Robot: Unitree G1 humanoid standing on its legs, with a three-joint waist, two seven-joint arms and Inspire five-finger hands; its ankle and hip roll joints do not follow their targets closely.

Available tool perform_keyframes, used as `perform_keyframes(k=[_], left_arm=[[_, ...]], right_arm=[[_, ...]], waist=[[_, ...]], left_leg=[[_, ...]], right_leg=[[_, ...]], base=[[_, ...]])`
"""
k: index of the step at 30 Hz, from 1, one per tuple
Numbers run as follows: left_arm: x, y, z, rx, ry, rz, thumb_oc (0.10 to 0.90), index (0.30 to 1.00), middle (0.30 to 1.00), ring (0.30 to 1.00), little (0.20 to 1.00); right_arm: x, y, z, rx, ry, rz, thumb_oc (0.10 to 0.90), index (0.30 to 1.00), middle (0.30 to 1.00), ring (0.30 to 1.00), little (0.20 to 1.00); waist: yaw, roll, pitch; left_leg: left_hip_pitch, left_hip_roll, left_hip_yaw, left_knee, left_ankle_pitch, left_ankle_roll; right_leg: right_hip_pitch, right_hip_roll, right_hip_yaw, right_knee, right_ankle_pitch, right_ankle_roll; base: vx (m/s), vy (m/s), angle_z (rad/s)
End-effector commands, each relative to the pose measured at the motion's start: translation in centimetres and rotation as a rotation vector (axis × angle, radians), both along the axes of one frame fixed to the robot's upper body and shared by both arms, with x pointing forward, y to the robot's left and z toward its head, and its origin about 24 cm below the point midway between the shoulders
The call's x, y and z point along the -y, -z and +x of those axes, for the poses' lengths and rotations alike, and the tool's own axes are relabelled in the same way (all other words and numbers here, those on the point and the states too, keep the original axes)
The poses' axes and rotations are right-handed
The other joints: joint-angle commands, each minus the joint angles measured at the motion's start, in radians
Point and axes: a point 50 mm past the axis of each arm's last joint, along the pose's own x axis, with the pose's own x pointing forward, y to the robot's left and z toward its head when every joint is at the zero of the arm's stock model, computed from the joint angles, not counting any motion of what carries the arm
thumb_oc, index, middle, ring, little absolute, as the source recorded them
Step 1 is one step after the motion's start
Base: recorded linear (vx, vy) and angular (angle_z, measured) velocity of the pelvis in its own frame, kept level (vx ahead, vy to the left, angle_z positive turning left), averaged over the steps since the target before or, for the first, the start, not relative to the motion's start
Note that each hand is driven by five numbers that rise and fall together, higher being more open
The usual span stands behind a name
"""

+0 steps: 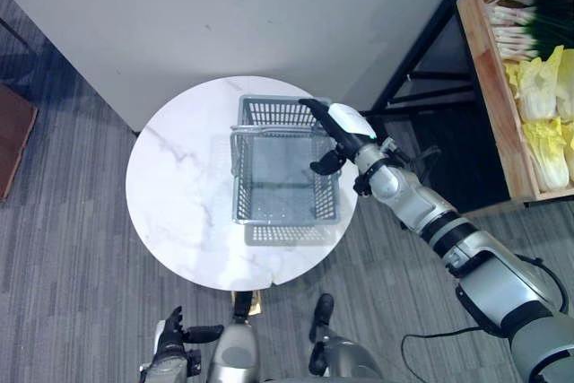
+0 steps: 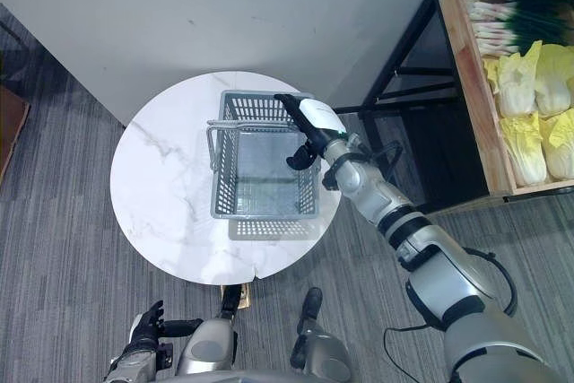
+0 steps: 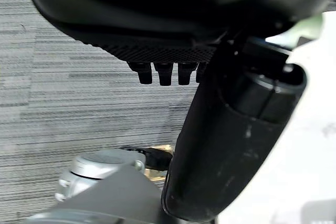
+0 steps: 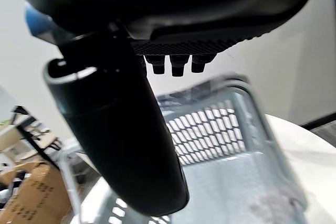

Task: Get the vegetables into the basket

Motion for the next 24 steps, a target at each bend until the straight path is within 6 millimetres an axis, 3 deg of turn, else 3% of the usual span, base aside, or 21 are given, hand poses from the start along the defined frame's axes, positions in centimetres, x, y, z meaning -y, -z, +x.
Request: perform_keyframes(k=[1,12,13,15,24], left_arm=[[-1.0,-0.5,0.7,0.016,0.014,0.059,0.9,1.0,1.0,1.0,1.0],[-0.6,-0.6,1.3,0.032,0.025,0.061,0.9,1.0,1.0,1.0,1.0],[-0.6,-0.6,1.3,0.032,0.025,0.061,0.9,1.0,1.0,1.0,1.0],[-0.3,-0.6,1.3,0.033,0.028,0.058,0.9,1.0,1.0,1.0,1.0],[0.3,-0.5,1.6,0.029,0.06,0.053,0.9,1.0,1.0,1.0,1.0]], right_arm=[[-2.7,-8.9,1.3,0.295,-0.08,0.048,0.9,1.0,1.0,1.0,1.0],[-2.5,-10.1,2.8,0.316,-0.004,-0.05,0.9,1.0,1.0,1.0,1.0],[-2.5,-10.2,2.8,0.317,-0.004,-0.05,0.867,0.953,0.953,0.953,0.953],[-2.3,-10.1,3.0,0.311,0.016,-0.056,0.4,0.3,0.3,0.3,0.3],[-0.8,-7.2,3.8,0.2,0.113,-0.104,0.4,0.3,0.3,0.3,0.3]], waist=[[0.008,-0.017,-0.012],[0.027,-0.005,-0.001],[0.027,-0.005,-0.001],[0.03,-0.002,0.001],[0.047,0.011,-0.005]], left_leg=[[-0.022,0.0,0.0,-0.002,0.034,-0.024],[-0.058,-0.007,-0.013,-0.002,0.043,-0.026],[-0.058,-0.007,-0.013,-0.002,0.043,-0.026],[-0.061,-0.009,-0.017,-0.002,0.044,-0.026],[-0.063,-0.017,-0.028,-0.002,0.043,-0.023]], right_leg=[[0.032,-0.09,0.012,0.027,-0.025,0.107],[0.009,-0.097,0.005,0.017,-0.017,0.11],[0.009,-0.097,0.005,0.017,-0.017,0.11],[0.009,-0.099,0.001,0.016,-0.016,0.111],[0.019,-0.104,-0.011,0.012,-0.019,0.112]], base=[[0.0,0.009,0.05],[0.0,0.015,0.04],[0.01,0.014,0.04],[0.01,0.006,0.04],[0.01,0.006,0.02]])
